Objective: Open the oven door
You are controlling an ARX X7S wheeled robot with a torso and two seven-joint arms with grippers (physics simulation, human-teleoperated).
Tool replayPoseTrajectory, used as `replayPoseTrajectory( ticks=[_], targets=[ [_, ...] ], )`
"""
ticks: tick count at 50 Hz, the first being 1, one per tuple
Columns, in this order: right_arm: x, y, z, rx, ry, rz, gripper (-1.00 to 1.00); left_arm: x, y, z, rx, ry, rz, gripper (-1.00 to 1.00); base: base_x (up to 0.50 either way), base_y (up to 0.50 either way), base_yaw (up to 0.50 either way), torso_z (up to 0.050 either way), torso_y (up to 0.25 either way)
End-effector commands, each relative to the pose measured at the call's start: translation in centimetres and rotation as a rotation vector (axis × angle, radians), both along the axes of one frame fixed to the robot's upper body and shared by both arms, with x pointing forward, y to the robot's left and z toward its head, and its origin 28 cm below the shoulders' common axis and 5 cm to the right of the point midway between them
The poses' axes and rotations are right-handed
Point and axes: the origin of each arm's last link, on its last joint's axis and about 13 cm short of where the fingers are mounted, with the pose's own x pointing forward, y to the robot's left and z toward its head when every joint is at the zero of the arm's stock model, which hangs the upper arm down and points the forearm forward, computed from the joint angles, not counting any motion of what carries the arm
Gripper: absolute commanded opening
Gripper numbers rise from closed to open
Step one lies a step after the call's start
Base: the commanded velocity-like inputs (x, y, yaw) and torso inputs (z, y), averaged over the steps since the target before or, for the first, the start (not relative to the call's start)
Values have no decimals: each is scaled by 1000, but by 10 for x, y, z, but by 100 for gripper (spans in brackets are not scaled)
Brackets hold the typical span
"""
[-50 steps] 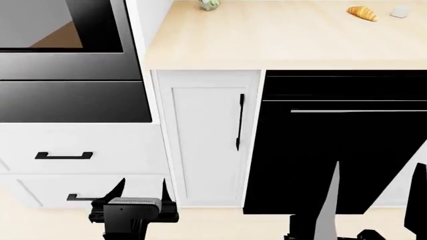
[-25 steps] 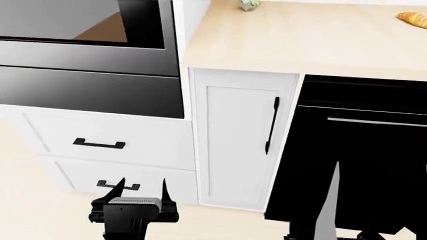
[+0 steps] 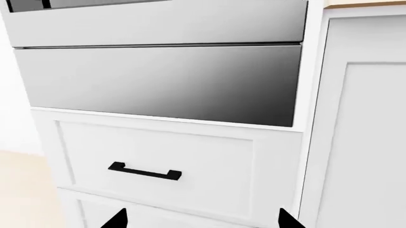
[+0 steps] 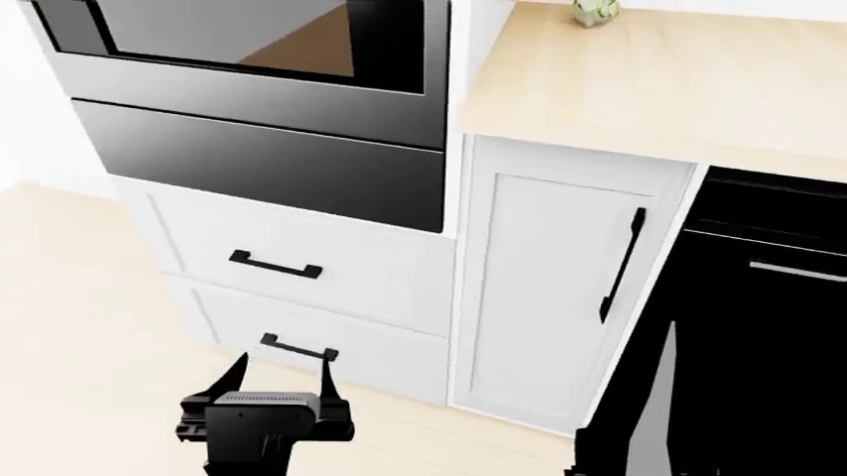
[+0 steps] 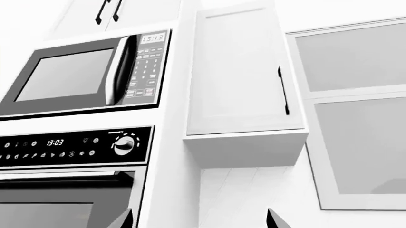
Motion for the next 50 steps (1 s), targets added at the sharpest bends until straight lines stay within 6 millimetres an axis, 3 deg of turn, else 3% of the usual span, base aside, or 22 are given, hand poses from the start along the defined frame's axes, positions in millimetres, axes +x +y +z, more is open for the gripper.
replayPoseTrajectory(
  ticks=[1,50],
  targets=[
    [0,0,1,2,-1,2,100,0,0,0,0,0,-1,100,0,0,355,0,0],
    [0,0,0,1,-3,4,100,0,0,0,2,0,1,100,0,0,358,0,0]
  ],
)
